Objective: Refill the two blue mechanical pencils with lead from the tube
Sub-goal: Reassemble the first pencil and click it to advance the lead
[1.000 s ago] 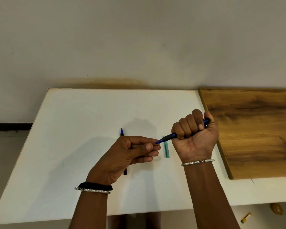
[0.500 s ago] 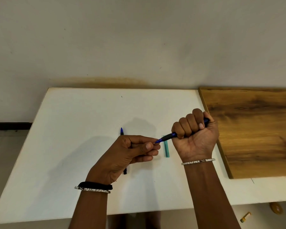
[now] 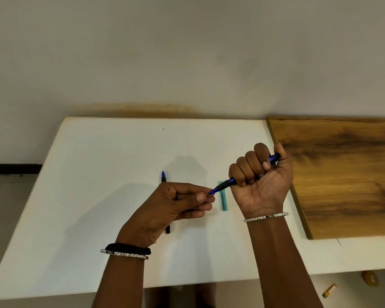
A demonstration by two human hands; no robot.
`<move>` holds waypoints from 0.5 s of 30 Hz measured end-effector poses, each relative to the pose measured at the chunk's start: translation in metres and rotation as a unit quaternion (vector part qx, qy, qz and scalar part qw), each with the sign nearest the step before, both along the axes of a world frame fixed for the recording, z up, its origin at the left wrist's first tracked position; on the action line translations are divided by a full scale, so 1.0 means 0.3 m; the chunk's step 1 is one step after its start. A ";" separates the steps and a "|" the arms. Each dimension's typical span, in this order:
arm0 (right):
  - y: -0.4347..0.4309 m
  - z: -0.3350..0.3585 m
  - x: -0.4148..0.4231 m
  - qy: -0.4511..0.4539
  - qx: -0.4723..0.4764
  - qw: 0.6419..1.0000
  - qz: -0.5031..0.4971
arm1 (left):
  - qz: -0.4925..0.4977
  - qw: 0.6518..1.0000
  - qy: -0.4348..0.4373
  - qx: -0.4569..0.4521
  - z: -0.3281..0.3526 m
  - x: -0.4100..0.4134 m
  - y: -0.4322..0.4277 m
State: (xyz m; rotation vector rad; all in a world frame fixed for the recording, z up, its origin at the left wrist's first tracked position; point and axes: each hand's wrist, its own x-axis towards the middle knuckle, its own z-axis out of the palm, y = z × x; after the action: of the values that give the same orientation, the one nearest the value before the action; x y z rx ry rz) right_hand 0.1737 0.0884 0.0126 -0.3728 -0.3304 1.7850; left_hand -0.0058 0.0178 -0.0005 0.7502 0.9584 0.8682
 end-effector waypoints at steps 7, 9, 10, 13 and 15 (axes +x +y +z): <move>-0.001 -0.010 -0.002 0.008 0.000 1.000 0.018 | -0.003 1.000 0.009 -0.004 0.003 0.009 0.004; -0.003 -0.010 -0.011 0.021 0.007 0.999 0.032 | -0.005 1.000 0.009 -0.004 0.005 0.014 0.004; -0.003 -0.009 -0.016 0.022 0.010 0.999 0.039 | -0.006 1.000 0.008 -0.004 0.006 0.016 0.004; -0.003 -0.006 -0.023 0.012 0.015 0.999 0.047 | -0.012 1.000 0.010 -0.012 0.008 0.017 0.003; -0.003 -0.005 -0.019 0.008 0.015 0.999 0.037 | -0.015 1.000 0.015 -0.018 0.008 0.015 0.001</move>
State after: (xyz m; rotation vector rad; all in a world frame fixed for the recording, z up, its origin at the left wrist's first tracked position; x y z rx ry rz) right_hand 0.1681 0.0876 0.0112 -0.3282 -0.3631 1.8532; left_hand -0.0013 0.0182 0.0019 0.7473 0.9839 0.8137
